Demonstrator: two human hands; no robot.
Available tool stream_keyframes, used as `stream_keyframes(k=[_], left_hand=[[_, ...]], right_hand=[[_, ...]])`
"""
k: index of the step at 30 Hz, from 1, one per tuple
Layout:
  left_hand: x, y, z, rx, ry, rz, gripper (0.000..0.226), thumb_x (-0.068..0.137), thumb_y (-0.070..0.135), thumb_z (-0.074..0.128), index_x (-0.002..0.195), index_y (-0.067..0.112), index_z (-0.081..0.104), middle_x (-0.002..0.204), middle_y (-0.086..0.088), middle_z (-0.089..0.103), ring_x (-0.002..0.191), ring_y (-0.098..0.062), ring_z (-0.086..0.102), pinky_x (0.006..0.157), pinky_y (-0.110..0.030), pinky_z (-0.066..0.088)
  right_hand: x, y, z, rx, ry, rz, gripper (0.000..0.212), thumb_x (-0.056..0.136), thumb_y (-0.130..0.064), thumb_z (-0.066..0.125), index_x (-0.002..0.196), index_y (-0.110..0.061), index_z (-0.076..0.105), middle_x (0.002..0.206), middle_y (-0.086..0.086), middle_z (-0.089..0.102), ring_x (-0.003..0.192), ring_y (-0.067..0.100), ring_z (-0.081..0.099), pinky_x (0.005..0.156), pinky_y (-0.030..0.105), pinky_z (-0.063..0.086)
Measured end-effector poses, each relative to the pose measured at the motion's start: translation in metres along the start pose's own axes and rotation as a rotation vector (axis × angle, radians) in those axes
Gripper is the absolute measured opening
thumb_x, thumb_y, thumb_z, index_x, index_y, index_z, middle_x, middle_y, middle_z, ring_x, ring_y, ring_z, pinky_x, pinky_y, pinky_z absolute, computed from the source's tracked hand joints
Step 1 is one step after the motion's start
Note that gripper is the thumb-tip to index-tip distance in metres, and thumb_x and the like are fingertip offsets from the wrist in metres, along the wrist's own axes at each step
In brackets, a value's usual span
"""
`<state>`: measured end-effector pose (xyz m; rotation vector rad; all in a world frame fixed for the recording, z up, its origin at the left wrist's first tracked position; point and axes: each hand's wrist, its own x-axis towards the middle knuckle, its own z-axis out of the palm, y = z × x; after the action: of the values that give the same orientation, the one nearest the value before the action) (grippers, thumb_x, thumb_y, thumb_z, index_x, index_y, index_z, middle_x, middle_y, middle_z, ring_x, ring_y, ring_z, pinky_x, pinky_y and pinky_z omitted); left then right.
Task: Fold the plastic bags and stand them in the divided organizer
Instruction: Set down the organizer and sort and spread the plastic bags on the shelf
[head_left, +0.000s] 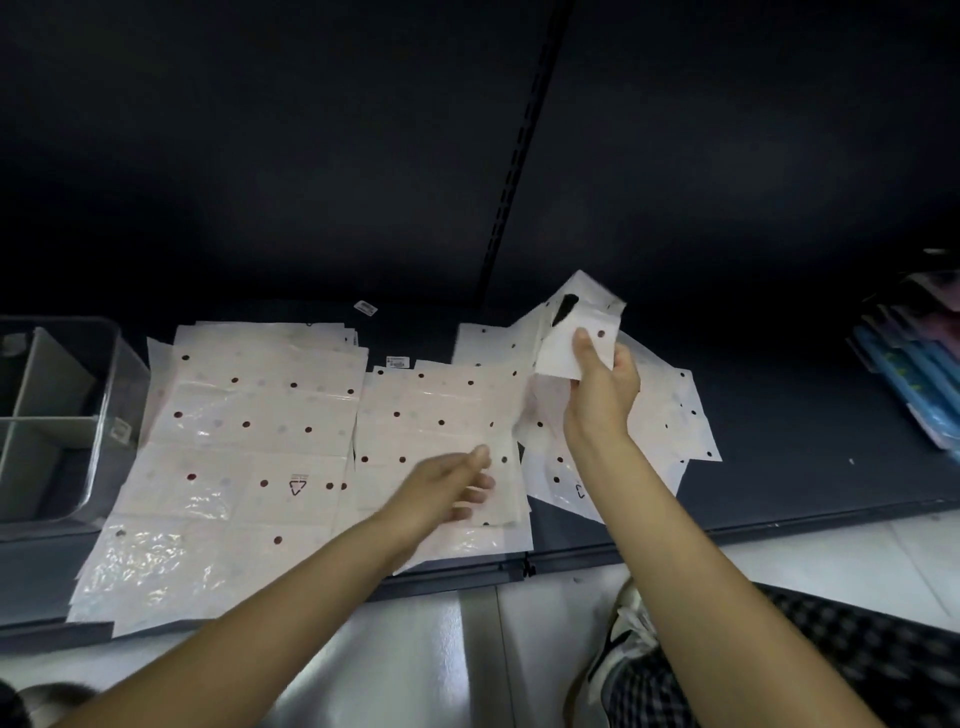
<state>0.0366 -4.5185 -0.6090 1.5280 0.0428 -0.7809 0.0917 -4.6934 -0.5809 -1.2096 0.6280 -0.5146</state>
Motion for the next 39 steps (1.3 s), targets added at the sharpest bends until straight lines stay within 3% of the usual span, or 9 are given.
stream_keyframes(k=[4,10,15,18,23,29,33,35,39], left_hand=[[0.007,0.001,0.02,-0.002,-0.079,-0.018,0.048,0.091,0.058,0.036,0.124,0.027,0.051,0.125,0.012,0.053,0.116,-0.009,0.048,0.101,-0.028,0.036],[0.018,0.02,0.017,-0.638,-0.225,-0.208,0.083,0.077,0.076,0.035,0.123,0.01,0.054,0.118,-0.009,0.067,0.112,-0.022,0.062,0.099,-0.036,0.047],[0.019,0.06,0.044,-0.714,-0.139,-0.019,0.034,0.092,0.03,0.057,0.121,0.011,0.057,0.114,-0.009,0.069,0.106,-0.021,0.065,0.091,-0.034,0.053],[0.015,0.082,0.045,-0.441,0.021,0.228,0.04,0.09,0.003,0.059,0.124,0.02,0.048,0.111,-0.003,0.066,0.102,-0.02,0.065,0.078,-0.028,0.057],[0.004,0.099,-0.027,-0.083,0.011,0.422,0.093,0.085,0.001,0.065,0.141,0.056,0.014,0.155,0.003,0.025,0.136,-0.02,0.037,0.104,-0.044,0.043],[-0.016,0.057,-0.154,0.102,0.105,0.231,0.088,0.086,0.002,0.063,0.137,0.061,0.023,0.15,0.019,0.016,0.103,0.014,0.049,0.077,-0.014,0.046],[-0.036,0.0,-0.208,0.415,0.144,-0.015,0.083,0.086,-0.008,0.058,0.134,0.055,0.033,0.154,0.004,0.023,0.081,-0.004,0.047,0.057,-0.008,0.047],[-0.036,-0.023,-0.218,0.639,0.205,-0.046,0.078,0.085,-0.014,0.053,0.137,0.041,0.037,0.151,-0.001,0.032,0.091,-0.015,0.055,0.065,-0.015,0.049],[-0.035,-0.043,-0.215,0.81,0.587,0.05,0.073,0.086,-0.016,0.043,0.144,0.029,0.036,0.142,-0.012,0.042,0.096,-0.032,0.058,0.066,-0.033,0.046]], right_hand=[[-0.025,-0.005,0.001,0.039,-0.13,0.038,0.005,0.091,-0.015,0.061,0.093,-0.019,0.06,0.094,-0.002,0.069,0.09,0.014,0.065,0.083,0.032,0.053],[-0.055,-0.012,-0.017,0.208,-0.193,0.123,0.018,0.094,-0.016,0.056,0.111,-0.017,0.06,0.105,0.004,0.07,0.1,0.021,0.066,0.085,0.038,0.055],[-0.091,-0.012,-0.032,0.007,-0.131,-0.15,0.015,0.091,-0.018,0.061,0.106,-0.018,0.06,0.108,0.0,0.069,0.104,0.014,0.064,0.088,0.032,0.052],[-0.109,-0.002,-0.042,-0.04,-0.192,-0.235,0.031,0.085,-0.026,0.067,0.115,-0.023,0.06,0.114,-0.004,0.068,0.107,0.008,0.063,0.085,0.02,0.05],[-0.107,0.037,-0.054,-0.583,-0.536,-0.172,0.035,0.079,-0.029,0.074,0.1,-0.053,0.061,0.103,-0.034,0.063,0.103,-0.017,0.053,0.084,-0.001,0.038],[-0.088,0.089,-0.056,-1.17,-0.65,-0.203,0.063,0.094,-0.031,0.054,0.147,-0.016,0.024,0.153,-0.001,0.024,0.142,0.014,0.017,0.115,0.023,0.016],[-0.081,0.101,-0.026,-1.101,-0.644,-0.143,0.058,0.098,-0.03,0.047,0.149,-0.021,0.02,0.154,0.002,0.024,0.14,0.016,0.023,0.112,0.023,0.02],[-0.076,0.103,-0.006,-1.059,-0.625,-0.165,0.056,0.099,-0.03,0.045,0.148,-0.022,0.021,0.151,0.003,0.029,0.137,0.018,0.028,0.107,0.021,0.022],[-0.061,0.105,0.034,-1.032,-0.589,-0.148,0.055,0.098,-0.033,0.045,0.148,-0.024,0.022,0.149,0.008,0.029,0.134,0.023,0.032,0.108,0.029,0.028]])
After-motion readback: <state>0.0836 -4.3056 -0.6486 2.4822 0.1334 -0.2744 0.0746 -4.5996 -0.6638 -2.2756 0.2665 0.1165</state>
